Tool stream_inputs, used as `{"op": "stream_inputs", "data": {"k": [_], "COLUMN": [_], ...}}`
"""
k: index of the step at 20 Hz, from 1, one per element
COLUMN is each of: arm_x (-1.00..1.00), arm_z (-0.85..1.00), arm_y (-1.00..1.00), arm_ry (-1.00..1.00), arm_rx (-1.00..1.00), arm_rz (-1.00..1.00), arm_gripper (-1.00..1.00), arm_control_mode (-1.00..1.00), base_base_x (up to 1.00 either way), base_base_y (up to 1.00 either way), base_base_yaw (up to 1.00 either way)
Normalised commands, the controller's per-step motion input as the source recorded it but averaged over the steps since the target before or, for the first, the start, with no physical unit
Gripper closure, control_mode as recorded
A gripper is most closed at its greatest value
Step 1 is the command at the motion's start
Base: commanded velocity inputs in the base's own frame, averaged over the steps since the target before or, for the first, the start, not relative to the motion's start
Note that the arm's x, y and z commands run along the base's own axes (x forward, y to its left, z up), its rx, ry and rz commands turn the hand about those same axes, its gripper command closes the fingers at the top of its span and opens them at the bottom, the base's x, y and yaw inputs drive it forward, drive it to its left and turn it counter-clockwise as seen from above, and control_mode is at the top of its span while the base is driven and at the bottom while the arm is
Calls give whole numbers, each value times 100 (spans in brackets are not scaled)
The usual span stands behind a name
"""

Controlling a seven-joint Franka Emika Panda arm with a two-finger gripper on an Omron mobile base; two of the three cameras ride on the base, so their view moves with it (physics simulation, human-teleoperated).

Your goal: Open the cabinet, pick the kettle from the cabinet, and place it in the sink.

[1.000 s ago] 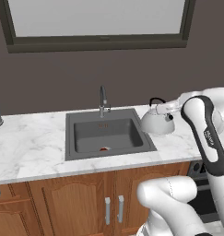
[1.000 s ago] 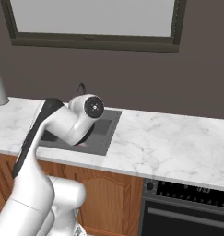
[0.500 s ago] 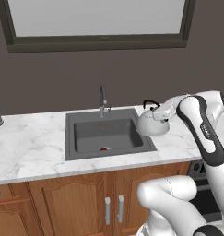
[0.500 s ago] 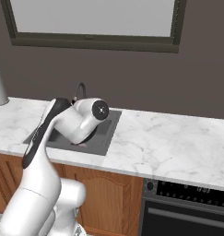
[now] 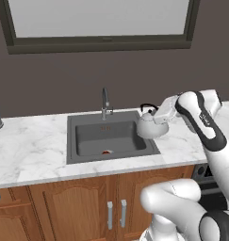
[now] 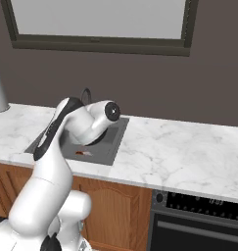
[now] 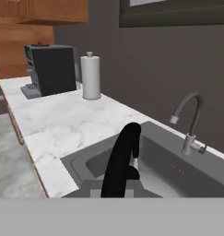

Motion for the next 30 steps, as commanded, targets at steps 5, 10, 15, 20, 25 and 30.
{"op": "stream_inputs", "data": {"k": [5, 10, 15, 20, 25, 30], "arm_x": [26, 21, 22, 22, 21, 23], "arm_z": [-9, -18, -24, -28, -30, -28], "arm_y": [20, 26, 16, 15, 20, 16], "arm_ry": [0, 0, 0, 2, 0, 0], "arm_rx": [-15, -9, 0, 2, 0, 1], "arm_rz": [2, 0, 0, 0, 0, 0], "arm_gripper": [100, 100, 100, 100, 100, 100], "arm_control_mode": [-100, -100, -100, -100, -100, -100], "base_base_x": [0, 0, 0, 0, 0, 0], "base_base_y": [0, 0, 0, 0, 0, 0], "base_base_yaw": [0, 0, 0, 0, 0, 0]}}
